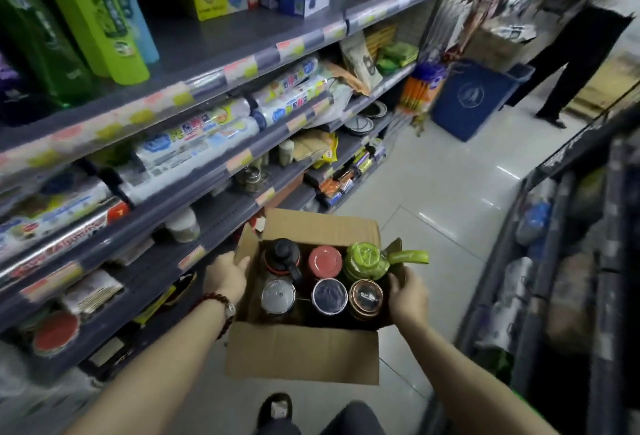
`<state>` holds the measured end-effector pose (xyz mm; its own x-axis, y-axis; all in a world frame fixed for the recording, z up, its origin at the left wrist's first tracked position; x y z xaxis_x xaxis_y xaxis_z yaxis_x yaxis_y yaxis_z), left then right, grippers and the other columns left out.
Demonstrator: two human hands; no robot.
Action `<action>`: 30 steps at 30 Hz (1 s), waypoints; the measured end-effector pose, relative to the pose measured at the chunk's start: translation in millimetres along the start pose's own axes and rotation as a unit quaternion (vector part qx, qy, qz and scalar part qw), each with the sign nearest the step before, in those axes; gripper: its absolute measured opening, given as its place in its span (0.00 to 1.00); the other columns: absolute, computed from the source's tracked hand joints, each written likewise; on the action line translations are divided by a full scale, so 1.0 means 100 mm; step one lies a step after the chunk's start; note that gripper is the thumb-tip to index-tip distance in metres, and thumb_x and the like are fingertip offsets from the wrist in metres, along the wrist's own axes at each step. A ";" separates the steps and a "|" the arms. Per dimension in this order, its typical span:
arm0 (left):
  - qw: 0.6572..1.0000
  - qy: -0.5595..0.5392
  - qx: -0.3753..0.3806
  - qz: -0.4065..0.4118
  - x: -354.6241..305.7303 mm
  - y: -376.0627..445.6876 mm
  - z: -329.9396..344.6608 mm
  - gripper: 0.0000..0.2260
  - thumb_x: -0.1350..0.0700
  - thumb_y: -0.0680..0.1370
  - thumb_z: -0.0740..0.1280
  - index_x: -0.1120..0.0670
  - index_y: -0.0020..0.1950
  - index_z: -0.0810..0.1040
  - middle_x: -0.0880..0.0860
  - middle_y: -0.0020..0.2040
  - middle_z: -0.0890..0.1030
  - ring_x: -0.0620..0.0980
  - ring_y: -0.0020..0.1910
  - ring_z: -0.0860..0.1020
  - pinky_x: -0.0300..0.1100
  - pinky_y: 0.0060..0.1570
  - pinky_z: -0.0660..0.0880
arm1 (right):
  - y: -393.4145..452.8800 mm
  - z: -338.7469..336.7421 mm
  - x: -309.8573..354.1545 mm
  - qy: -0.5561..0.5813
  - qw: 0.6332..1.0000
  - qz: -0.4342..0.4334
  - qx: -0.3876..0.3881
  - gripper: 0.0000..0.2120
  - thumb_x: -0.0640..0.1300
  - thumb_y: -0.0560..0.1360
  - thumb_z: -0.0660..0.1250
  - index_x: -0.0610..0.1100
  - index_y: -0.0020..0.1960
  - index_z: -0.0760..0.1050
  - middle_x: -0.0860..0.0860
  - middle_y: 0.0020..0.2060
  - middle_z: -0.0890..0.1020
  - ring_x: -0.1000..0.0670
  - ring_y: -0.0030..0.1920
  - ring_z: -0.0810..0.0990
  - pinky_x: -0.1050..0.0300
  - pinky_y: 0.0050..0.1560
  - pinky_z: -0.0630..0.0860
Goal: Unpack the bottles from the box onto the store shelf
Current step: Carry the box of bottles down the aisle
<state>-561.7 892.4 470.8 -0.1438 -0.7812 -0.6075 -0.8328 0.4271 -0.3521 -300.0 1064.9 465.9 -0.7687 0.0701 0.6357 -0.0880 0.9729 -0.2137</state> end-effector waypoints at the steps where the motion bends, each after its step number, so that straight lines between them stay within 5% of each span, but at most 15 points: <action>1: 1.000 0.002 -0.003 0.005 -0.08 0.07 0.04 0.12 0.51 0.79 0.63 0.58 0.52 0.80 0.61 0.51 0.82 0.62 0.51 0.79 0.45 0.45 0.71 | 0.13 0.00 0.02 0.002 1.000 0.003 0.000 0.11 0.45 0.79 0.62 0.42 0.58 0.75 0.40 0.53 0.82 0.37 0.54 0.79 0.48 0.52 0.74; 10: 0.997 0.000 -0.043 -0.064 -0.70 0.61 0.62 0.12 0.50 0.80 0.61 0.57 0.51 0.80 0.59 0.51 0.82 0.61 0.50 0.79 0.47 0.41 0.71 | 1.44 0.03 0.26 -0.052 0.996 -0.052 0.043 0.10 0.45 0.78 0.62 0.42 0.57 0.76 0.42 0.51 0.82 0.38 0.52 0.79 0.56 0.44 0.68; 18: 0.967 -0.038 -0.153 -0.198 -1.05 0.52 1.12 0.12 0.51 0.79 0.62 0.57 0.46 0.80 0.61 0.48 0.83 0.62 0.47 0.79 0.45 0.40 0.70 | 2.54 0.02 0.67 -0.078 0.966 -0.171 0.178 0.09 0.43 0.78 0.62 0.42 0.56 0.75 0.42 0.50 0.83 0.38 0.51 0.80 0.52 0.47 0.73; 30: 0.906 -0.123 -0.236 -0.328 -0.87 0.31 1.17 0.13 0.51 0.79 0.62 0.58 0.47 0.81 0.62 0.45 0.83 0.63 0.47 0.79 0.46 0.39 0.72 | 2.76 0.52 1.25 -0.109 0.914 -0.267 0.285 0.10 0.43 0.79 0.61 0.44 0.57 0.76 0.42 0.51 0.83 0.38 0.53 0.80 0.51 0.49 0.73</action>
<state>-512.3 1026.5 429.3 0.5408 -0.6470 -0.5375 -0.8399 -0.3806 -0.3869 -453.4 1330.7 447.6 -0.6226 -0.4861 0.6133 -0.7551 0.5788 -0.3078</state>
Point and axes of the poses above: each hand's wrist, its own y-axis towards the middle knuckle, its own z-axis out of the palm, x = y × z, the point moved 1 cm from there along y, towards the middle knuckle
